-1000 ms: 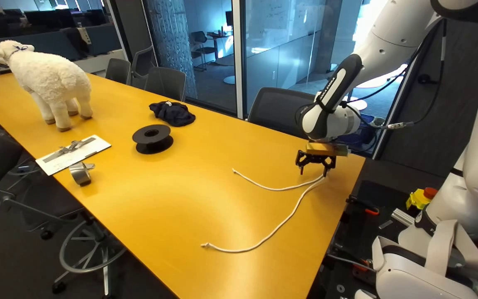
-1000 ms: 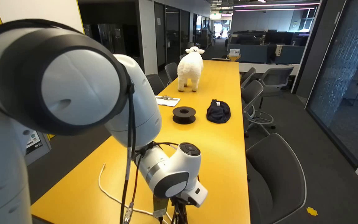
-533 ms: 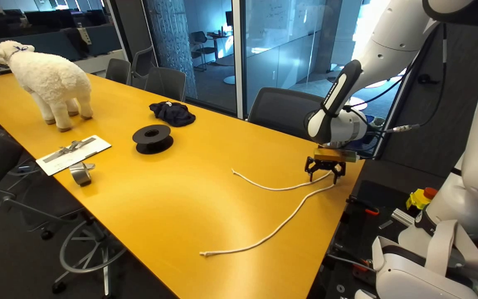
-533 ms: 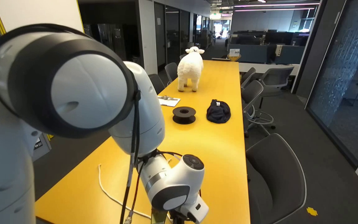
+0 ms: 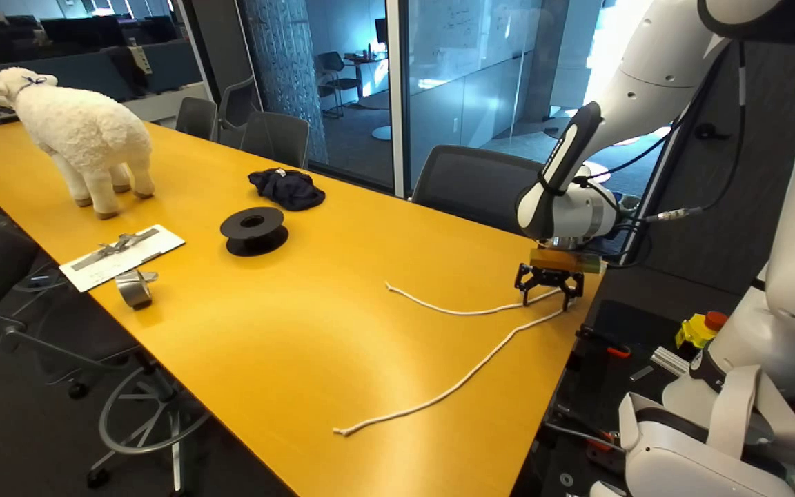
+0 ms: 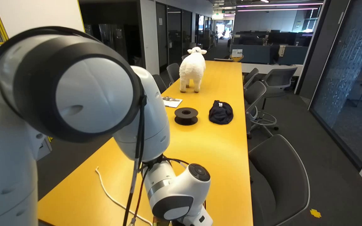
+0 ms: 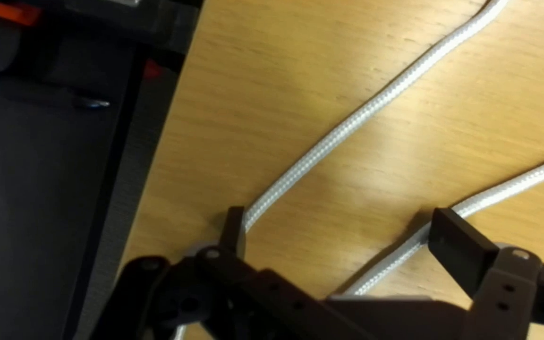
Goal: Straighten the rope
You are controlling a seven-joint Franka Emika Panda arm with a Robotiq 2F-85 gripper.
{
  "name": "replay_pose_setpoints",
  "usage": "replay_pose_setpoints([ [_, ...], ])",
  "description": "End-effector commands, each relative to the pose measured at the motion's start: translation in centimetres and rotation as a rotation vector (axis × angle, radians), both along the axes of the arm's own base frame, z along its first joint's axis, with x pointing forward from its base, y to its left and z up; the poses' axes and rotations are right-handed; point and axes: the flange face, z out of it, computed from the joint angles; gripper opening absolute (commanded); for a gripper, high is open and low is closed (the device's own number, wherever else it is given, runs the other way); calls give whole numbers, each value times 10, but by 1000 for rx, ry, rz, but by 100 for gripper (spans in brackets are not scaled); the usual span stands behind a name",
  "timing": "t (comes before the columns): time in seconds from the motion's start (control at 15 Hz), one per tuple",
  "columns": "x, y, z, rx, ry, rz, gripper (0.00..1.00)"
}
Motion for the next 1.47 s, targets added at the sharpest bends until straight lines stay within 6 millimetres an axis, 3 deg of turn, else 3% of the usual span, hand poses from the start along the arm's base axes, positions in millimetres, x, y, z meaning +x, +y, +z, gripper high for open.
replay_pose_setpoints([
  [0.0, 15, 5, 27, -58, -36, 60, 100],
  [0.33, 59, 38, 92, -177, -87, 343, 100],
  [0.6, 70, 80, 166, -191, -140, 596, 100],
  [0.87, 56, 111, 244, -148, -153, 812, 100],
  [1.13, 22, 123, 326, -104, -135, 1037, 100],
  [1.4, -19, 123, 377, -87, -126, 1195, 100],
])
